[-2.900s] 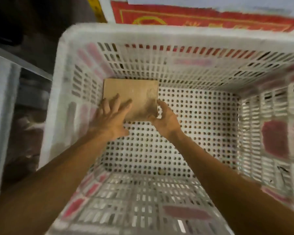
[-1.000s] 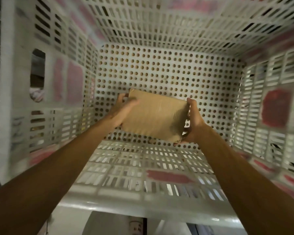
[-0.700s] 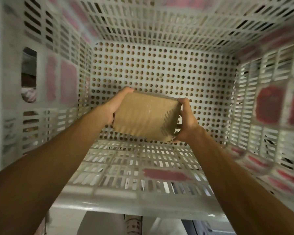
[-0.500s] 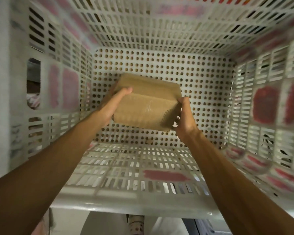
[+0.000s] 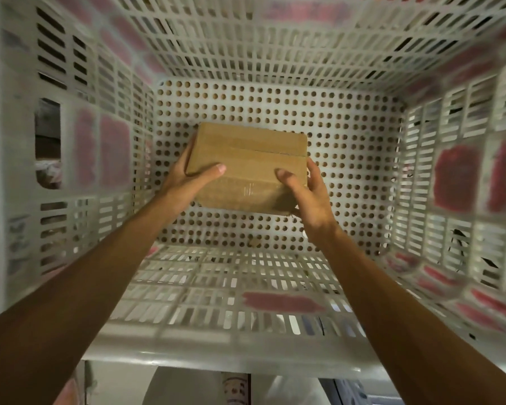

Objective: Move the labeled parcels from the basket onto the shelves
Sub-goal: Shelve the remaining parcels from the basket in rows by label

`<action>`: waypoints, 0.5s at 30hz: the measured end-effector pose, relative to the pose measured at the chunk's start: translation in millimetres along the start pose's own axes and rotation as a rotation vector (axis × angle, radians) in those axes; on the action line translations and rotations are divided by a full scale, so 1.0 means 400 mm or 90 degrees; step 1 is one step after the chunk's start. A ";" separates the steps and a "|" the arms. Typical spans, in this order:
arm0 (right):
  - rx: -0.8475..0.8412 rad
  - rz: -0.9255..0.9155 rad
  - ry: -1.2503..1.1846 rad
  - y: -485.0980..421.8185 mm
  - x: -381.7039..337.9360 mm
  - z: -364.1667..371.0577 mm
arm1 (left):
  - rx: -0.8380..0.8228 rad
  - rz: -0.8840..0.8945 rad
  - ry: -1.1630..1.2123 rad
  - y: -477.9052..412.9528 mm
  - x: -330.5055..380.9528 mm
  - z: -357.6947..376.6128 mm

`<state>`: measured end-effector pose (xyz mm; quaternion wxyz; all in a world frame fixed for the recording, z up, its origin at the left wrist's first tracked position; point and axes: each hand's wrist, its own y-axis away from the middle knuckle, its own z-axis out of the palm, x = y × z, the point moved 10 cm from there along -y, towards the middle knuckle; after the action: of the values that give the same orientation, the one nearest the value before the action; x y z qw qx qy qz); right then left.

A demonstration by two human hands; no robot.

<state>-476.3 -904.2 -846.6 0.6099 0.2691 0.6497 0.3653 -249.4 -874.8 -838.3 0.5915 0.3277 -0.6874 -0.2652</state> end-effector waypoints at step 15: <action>0.087 0.179 0.147 -0.036 0.002 -0.017 | 0.004 -0.100 -0.038 -0.036 -0.022 -0.023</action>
<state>-481.9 -913.1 -858.8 0.4549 0.3544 0.6946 0.4300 -237.7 -877.2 -853.2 0.5474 0.3741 -0.6776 -0.3182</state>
